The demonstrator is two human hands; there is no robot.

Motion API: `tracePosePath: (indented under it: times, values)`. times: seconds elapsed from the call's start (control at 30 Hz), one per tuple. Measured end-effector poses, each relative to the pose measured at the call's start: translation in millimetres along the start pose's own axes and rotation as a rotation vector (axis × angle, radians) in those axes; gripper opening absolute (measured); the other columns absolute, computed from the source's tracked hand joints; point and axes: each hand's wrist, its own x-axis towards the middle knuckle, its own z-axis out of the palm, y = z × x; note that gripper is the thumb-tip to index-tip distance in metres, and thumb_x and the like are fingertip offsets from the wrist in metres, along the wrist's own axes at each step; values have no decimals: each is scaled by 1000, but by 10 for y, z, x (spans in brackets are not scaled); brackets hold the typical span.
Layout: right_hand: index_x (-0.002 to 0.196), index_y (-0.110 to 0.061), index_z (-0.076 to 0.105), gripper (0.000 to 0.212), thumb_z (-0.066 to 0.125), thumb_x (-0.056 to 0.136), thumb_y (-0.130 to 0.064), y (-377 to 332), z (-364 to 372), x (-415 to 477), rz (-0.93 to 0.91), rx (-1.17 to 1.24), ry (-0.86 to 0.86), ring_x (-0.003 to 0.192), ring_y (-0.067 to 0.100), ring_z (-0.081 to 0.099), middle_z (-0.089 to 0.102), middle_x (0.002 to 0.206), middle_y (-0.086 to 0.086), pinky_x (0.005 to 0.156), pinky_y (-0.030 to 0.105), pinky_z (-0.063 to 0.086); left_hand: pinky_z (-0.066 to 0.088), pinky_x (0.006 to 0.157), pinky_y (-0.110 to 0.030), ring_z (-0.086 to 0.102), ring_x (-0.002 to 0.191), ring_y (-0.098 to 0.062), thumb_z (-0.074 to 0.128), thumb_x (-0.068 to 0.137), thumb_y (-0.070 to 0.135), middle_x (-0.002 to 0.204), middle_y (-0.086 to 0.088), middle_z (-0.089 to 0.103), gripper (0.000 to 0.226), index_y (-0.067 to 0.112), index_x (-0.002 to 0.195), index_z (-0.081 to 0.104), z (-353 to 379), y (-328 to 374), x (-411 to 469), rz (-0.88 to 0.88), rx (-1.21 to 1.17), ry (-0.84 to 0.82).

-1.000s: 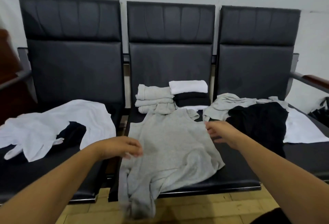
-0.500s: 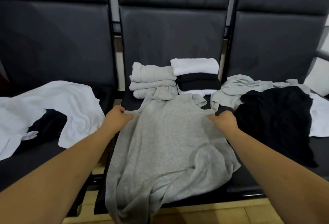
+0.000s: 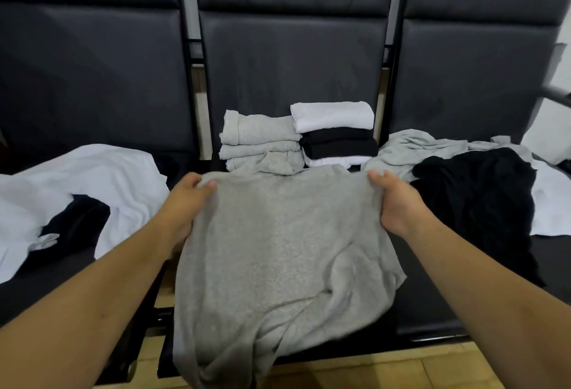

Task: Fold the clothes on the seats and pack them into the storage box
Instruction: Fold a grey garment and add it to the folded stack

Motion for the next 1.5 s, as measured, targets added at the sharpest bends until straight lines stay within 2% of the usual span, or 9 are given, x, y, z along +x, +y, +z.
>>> tracePosePath:
  times: [0.1,0.23,0.4,0.63,0.77,0.87,1.03,1.27,1.5]
  values:
    - [138,-5,56,43,57,100,-26,-138,-29,-144,-9,173,-97,125,30,62,64,134,14,106,47,48,51,78,-32,60,97,-19,61,98,27,101,-2,63,11,16,99,59,-163,165,-82,22,-253,26]
    - [139,-1,54,47,62,97,-23,-322,-83,-361,-81,87,-41,122,29,63,65,133,16,104,43,50,53,86,-35,62,103,-19,68,94,25,110,1,60,22,19,113,59,-379,321,-213,98,-227,76]
    - [119,-8,63,25,56,101,-23,-856,1,-578,-148,91,-26,109,28,69,72,115,11,82,41,58,50,66,-30,59,77,-15,67,94,17,96,0,63,12,29,91,68,-587,840,-339,318,-17,35]
    - [123,-7,65,28,61,98,-20,-1552,198,-725,-267,-51,112,105,26,70,72,114,8,73,37,57,43,51,-14,54,68,-7,74,87,24,78,4,65,6,19,87,73,-778,1777,-442,422,253,64]
    - [121,3,63,32,69,93,-11,-1783,216,-703,-262,-24,153,97,27,73,71,116,14,76,40,62,53,77,-24,65,89,-14,72,89,17,99,-6,72,4,19,90,75,-901,2003,-395,373,120,-33]
    - [108,2,65,17,67,94,-7,-1883,276,-679,-234,-30,144,99,28,72,70,112,18,88,44,59,53,88,-30,67,103,-17,61,94,3,113,-9,70,18,15,102,70,-952,2057,-352,331,121,-132]
    - [123,6,61,33,62,91,11,-2119,372,-605,-267,-300,49,101,25,67,66,118,19,74,27,60,54,92,-39,67,103,-28,68,90,1,108,-15,70,16,9,103,71,-974,2170,-304,359,294,-8]
    - [91,-11,72,15,80,81,-5,-2726,559,-549,-611,-885,285,96,29,69,69,89,9,91,46,58,55,94,-40,68,96,-23,81,81,12,97,-7,73,17,13,95,71,-1022,2584,-303,490,281,254]
    - [85,-14,70,7,75,88,-18,-2817,559,-620,-756,-663,332,83,15,62,66,82,-1,79,33,51,44,79,-30,60,90,-17,79,83,21,93,-3,68,19,13,98,71,-1103,2666,-530,594,336,407]
